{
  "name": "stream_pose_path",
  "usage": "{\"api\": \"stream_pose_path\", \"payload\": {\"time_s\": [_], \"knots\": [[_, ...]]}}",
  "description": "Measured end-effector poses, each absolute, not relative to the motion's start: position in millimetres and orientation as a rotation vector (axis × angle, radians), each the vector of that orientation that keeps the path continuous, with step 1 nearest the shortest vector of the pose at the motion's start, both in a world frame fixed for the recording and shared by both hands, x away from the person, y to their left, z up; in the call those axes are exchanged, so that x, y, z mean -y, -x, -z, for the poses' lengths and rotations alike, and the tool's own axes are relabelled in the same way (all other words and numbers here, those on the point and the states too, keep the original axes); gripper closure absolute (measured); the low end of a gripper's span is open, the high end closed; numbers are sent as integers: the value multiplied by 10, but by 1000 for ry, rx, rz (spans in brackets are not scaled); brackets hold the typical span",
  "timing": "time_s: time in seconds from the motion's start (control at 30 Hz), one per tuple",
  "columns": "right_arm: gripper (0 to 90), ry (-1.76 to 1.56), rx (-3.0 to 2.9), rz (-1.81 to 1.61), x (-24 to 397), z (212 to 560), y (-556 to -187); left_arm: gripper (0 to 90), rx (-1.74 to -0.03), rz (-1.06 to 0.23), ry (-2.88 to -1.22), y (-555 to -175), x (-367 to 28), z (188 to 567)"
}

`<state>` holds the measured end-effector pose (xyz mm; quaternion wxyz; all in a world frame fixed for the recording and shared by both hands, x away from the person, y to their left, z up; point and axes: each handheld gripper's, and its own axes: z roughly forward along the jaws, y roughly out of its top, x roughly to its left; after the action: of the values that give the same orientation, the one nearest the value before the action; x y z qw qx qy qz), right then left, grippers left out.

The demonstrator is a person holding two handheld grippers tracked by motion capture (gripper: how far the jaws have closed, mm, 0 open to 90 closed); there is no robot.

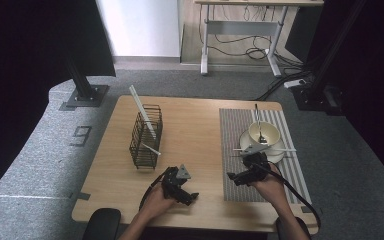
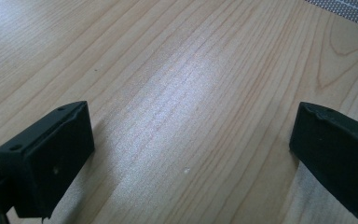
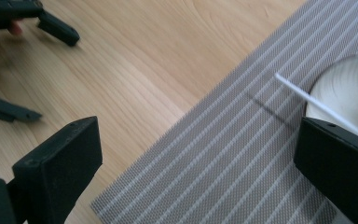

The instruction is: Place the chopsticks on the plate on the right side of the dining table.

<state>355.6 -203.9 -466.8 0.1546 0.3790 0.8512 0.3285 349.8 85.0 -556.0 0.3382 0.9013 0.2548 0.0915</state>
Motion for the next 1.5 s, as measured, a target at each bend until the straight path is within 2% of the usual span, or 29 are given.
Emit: {"api": "stream_pose_path", "payload": {"time_s": [0.47, 1.1, 1.5], "knots": [[0, -991, -2498, -1047, 1758, 4486, -3695, 0, -674, -240, -2351, -3463, -873, 5555], [0, -771, -2555, -1129, 1139, 4138, -3859, 0, -670, -237, -2351, -3442, -893, 5555], [0, -689, -2595, -1118, 701, 4074, -3968, 0, -672, -235, -2350, -3440, -892, 5556]]}}
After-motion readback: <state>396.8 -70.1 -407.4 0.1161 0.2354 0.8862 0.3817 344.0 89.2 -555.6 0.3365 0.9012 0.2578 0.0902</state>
